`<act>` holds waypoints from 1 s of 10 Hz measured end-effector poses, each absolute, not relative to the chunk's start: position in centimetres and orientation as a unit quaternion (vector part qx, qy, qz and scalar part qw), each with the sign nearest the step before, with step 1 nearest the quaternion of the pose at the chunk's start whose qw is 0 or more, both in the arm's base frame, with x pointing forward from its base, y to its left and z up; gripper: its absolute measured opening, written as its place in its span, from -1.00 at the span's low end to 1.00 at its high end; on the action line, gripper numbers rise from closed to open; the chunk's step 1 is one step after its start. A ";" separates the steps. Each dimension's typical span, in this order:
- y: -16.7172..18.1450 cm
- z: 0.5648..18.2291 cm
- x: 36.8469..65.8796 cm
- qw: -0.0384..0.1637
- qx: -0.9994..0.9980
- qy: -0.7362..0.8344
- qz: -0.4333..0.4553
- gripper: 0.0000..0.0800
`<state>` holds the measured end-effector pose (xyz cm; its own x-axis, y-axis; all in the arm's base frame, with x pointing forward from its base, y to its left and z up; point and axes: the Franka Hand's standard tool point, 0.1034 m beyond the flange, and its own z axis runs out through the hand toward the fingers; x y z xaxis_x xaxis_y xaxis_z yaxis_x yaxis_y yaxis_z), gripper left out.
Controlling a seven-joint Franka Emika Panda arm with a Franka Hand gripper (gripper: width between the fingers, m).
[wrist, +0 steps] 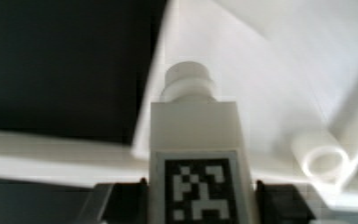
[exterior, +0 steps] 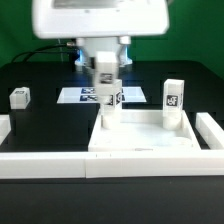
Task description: Assemble square table
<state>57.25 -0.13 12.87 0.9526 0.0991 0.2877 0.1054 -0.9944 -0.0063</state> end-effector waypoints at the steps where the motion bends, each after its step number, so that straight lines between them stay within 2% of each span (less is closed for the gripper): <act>1: 2.1 12.7 58.7 0.020 -0.986 -0.033 -0.162 -0.27; 2: 3.1 12.8 60.0 0.018 -0.980 -0.042 -0.193 -0.27; 4: 1.9 12.6 59.7 -0.004 -0.968 -0.048 -0.248 -0.27; 8: 2.6 12.1 59.5 0.001 -0.970 -0.049 -0.236 -0.27; 10: 7.3 10.1 59.0 0.023 -0.968 -0.027 -0.248 -0.27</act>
Offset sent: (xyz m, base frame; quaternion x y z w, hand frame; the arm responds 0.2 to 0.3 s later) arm 0.0000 0.0000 0.0000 0.0000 0.1938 0.0000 0.9810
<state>59.02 7.29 10.07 0.8755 0.0409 0.4814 0.0638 -0.9975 -0.0312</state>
